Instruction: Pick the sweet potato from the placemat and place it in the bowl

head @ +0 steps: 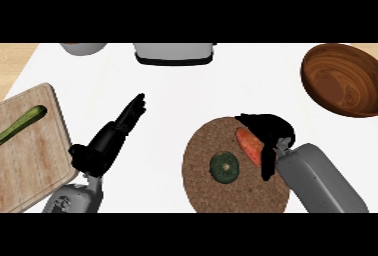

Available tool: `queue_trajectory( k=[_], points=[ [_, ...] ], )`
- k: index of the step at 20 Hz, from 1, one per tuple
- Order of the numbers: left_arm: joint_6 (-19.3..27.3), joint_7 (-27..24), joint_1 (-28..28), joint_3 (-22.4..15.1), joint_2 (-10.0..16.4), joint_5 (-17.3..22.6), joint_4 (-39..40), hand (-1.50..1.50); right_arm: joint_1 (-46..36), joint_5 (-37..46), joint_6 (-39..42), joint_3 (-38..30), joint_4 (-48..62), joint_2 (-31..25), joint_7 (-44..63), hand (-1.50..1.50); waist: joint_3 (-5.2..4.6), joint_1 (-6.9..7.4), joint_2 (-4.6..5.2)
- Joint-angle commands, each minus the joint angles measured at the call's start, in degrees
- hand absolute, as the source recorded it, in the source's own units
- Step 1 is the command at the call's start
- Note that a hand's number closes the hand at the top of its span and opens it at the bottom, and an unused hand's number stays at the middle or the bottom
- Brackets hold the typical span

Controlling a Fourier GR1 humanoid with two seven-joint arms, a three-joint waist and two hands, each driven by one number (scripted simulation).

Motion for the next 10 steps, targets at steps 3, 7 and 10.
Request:
queue_trajectory(
  k=[3,7,10],
  points=[
    [0.08,-0.46,1.98,-0.60,-1.56,-2.20,-1.09,0.00,-0.04,1.59,-2.46,-2.95,3.73,1.65,-7.23,1.50,0.00,0.11,0.00],
    [-1.95,-2.01,-0.58,1.73,-1.29,-1.08,3.65,0.00,-1.66,6.55,-9.56,-1.53,9.27,1.04,-15.38,1.50,0.00,0.12,0.12],
    [-2.39,2.45,1.10,1.92,-1.05,-0.83,-2.47,0.00,-3.32,8.16,-8.09,-3.25,7.57,3.31,-13.41,1.50,0.00,0.08,-0.03]
  ],
)
